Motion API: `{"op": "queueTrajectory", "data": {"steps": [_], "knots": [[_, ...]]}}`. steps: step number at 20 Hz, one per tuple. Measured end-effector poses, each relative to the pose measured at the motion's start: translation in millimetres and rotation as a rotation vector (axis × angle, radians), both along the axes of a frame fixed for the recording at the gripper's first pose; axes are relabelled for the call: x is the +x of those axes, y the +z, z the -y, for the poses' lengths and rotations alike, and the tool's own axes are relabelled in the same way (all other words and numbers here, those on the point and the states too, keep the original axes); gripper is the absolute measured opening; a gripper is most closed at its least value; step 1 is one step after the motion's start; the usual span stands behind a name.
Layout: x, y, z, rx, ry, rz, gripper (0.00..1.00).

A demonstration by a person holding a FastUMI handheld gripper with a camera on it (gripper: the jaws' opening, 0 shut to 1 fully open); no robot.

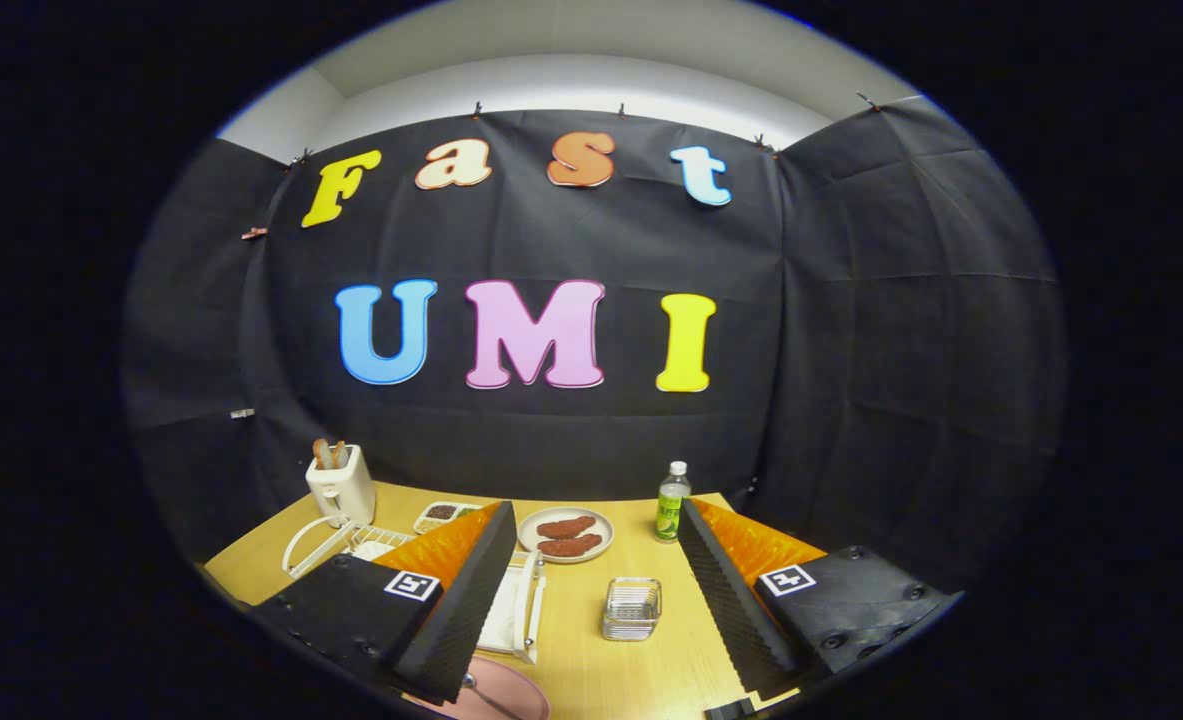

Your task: Take the plate from the dish rack, then take the spoon from the basket and place it into the plate.

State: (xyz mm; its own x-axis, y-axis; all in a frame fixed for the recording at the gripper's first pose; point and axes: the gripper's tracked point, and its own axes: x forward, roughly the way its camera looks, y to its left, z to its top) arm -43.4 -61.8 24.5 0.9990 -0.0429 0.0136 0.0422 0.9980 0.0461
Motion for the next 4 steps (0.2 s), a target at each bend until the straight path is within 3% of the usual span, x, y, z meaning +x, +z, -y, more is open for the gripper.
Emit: {"op": "queueTrajectory", "data": {"steps": [4], "knots": [[-15.0, -7.8, 25.1, -0.005, -0.077, 0.000, 0.99]]}}
